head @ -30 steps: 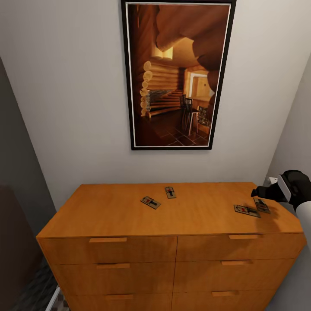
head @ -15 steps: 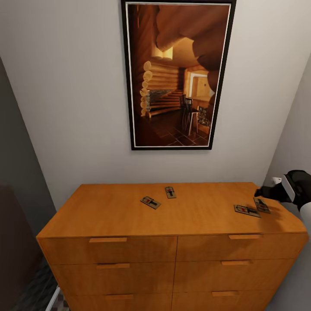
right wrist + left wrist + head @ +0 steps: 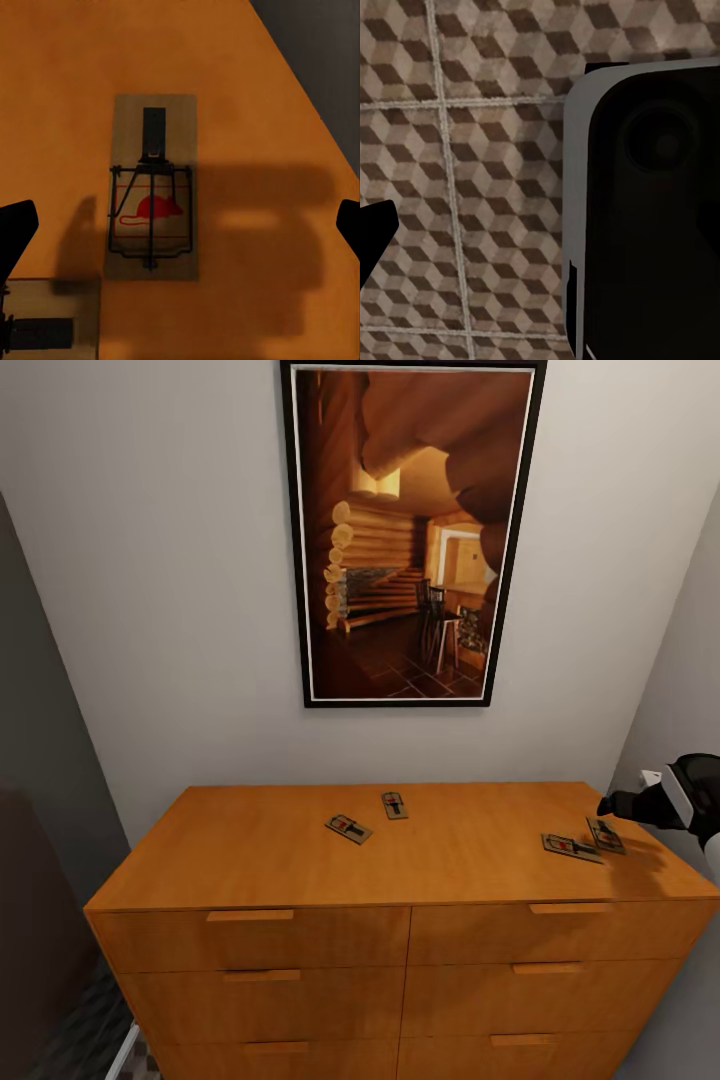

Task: Take the four mousetraps from the cabinet in the bathroom and place them on the bathroom floor. Make sure all four end up on the same floor surface, and ensure that at least two of them are either under or directly next to the same bathroom sink.

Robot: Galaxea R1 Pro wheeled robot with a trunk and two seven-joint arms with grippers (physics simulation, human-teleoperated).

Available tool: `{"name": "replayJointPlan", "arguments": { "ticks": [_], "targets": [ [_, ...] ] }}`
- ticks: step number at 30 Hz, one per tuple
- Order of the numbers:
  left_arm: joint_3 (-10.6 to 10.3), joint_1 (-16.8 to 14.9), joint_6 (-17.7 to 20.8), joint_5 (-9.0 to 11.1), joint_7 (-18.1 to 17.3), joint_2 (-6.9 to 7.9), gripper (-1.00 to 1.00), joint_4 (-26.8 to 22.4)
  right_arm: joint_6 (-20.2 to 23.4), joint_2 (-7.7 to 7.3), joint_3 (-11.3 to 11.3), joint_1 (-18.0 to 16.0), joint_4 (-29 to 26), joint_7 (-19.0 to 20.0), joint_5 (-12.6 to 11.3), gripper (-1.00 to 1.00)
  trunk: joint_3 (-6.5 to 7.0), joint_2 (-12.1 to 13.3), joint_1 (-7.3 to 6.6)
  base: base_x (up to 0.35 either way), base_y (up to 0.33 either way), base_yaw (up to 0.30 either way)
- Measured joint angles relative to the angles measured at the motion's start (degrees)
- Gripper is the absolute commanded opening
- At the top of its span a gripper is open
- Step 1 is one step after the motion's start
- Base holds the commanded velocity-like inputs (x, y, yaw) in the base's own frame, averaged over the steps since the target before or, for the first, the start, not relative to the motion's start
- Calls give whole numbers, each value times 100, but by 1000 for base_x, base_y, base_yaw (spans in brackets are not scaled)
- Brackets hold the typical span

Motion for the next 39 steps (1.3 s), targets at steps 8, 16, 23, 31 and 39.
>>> {"name": "replayJointPlan", "arguments": {
  "ticks": [8, 16, 23, 31, 39],
  "targets": [
    [0, -4, -1, 0, 0, 0, 100, -1, -6, -1, 20, 0, 0, 1, -9, 100, 0, 0, 0, 0, 0, 0],
    [0, -1, -1, -1, 0, 0, 100, -2, -7, 7, 49, 0, 0, 1, -10, 100, -1, 0, 0, 0, 0, 0],
    [0, -2, -1, -1, 0, 0, 100, -4, -13, 21, 59, 0, 4, 1, -10, 100, -18, 0, 0, 0, 0, 0],
    [0, -2, -1, 0, 0, 6, 100, -4, -16, 28, 56, 0, 8, 1, -10, 100, -62, 0, 0, 0, 0, 0],
    [0, -2, -1, 0, 0, 8, 100, -1, -16, 35, 58, 0, 9, 1, -10, 100, -125, 0, 0, 0, 0, 0]
  ]
}}
